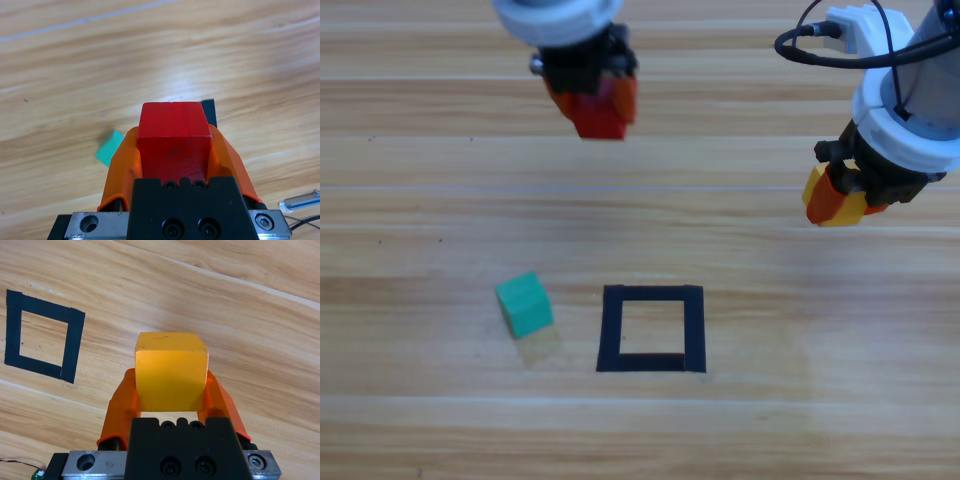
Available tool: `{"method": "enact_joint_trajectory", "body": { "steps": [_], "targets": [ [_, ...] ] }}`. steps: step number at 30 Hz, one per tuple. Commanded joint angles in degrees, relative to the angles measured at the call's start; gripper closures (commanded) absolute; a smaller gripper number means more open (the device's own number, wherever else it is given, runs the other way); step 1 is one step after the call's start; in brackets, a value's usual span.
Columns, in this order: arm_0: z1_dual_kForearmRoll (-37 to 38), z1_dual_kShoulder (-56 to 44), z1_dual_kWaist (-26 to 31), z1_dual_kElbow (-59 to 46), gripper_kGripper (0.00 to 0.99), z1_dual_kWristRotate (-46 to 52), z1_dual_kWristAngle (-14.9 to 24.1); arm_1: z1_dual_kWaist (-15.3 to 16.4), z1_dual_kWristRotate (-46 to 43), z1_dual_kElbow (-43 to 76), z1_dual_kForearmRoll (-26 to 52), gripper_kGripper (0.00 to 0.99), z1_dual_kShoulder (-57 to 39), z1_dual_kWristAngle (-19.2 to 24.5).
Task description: Stack the blocks in the rectangular block: red at the bottom, yellow in the middle, green on top
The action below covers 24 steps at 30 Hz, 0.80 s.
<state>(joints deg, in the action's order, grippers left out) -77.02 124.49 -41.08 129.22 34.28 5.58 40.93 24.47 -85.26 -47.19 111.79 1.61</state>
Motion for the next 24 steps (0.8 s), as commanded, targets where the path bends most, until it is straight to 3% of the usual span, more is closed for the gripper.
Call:
{"method": "enact_joint_trajectory", "body": {
  "steps": [1,10,24],
  "targets": [
    [-0.3,7.3,-7.6,-3.2,0.926,5.4,2.6,1.4,-0.6,1.4,1.1,0.990,1.9,0.5],
    [-0.1,12.4,-10.4,-4.7,0.927,13.4,2.9,1.4,-0.7,1.1,1.1,0.990,2.3,0.3],
    [0.6,15.9,-10.3,-6.9,0.927,18.6,-3.0,1.3,-0.7,0.5,1.1,0.990,3.2,0.3]
  ]
}}
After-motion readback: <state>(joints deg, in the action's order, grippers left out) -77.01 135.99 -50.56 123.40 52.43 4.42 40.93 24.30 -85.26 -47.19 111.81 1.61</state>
